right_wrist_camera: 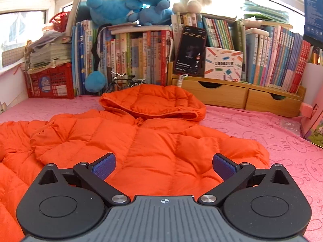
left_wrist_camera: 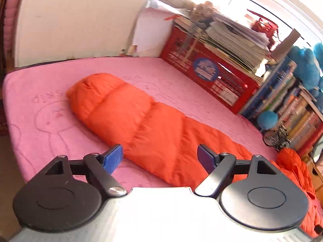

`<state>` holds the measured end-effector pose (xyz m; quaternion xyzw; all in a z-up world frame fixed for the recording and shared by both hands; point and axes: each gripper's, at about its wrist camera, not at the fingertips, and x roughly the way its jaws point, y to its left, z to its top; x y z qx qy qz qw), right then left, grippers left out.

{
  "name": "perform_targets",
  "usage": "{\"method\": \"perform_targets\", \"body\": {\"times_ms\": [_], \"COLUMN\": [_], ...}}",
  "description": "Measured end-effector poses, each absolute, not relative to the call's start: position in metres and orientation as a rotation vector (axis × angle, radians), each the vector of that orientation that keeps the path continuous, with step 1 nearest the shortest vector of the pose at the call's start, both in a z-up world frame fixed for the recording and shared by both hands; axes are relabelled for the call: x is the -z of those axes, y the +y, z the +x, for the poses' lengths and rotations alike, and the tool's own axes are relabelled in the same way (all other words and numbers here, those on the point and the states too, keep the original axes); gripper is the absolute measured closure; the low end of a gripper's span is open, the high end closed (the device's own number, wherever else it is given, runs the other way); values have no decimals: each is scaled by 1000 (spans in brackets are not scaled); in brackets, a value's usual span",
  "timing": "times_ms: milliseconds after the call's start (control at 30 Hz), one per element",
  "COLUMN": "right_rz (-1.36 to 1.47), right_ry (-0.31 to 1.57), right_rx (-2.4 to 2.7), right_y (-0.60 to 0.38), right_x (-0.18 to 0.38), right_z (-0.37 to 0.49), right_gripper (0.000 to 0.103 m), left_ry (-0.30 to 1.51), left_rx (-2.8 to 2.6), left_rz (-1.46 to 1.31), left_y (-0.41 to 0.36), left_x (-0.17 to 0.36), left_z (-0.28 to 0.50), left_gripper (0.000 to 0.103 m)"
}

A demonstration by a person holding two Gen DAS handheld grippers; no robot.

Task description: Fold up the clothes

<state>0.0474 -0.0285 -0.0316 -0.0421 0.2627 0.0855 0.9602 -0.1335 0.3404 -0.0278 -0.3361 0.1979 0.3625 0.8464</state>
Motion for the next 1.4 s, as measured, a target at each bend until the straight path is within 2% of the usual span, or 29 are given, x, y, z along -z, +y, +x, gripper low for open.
{"method": "perform_targets", "body": {"times_ms": [167,367,400,433,467,500,533,567,833,1000,1167,1400], "right_rz": [-179,-105,-97,-92,-92,-95,-99,-101,-80,-61,-49,-30], "right_ry": [558,590,593,596,597,598,599,601,614,625,629,633], "right_rx": [-180,-195,-196,-197,-197,-195,-194,-192,-198,-205,-207,-213], "right_y": [-5,-17,-18,-18,-18,-18,-17,-17,-19,-21,-23,-26], "right_x": [50,56,57,57,57,58,58,58,59,59,59,58], "right_z": [46,49,50,50,50,50,50,50,52,54,54,55], "right_gripper": [0,0,0,0,0,0,0,0,0,0,0,0], "left_ry": [381,315,317,319,321,319,313,302,224,180,167,261], "left_rx": [-917,-945,-956,-967,-977,-985,-988,-988,-875,-691,-429,-133], "left_rz": [-788,-795,-789,-783,-776,-783,-806,-823,-747,-611,-493,-385], "left_y": [374,397,400,403,407,410,413,414,390,352,283,162], "left_x": [39,46,47,47,48,49,51,52,38,3,-28,-28], "left_z": [-152,-149,-146,-142,-139,-137,-137,-138,-128,-108,-74,-12], "left_gripper": [22,26,32,44,51,68,92,99,99,99,99,99]}}
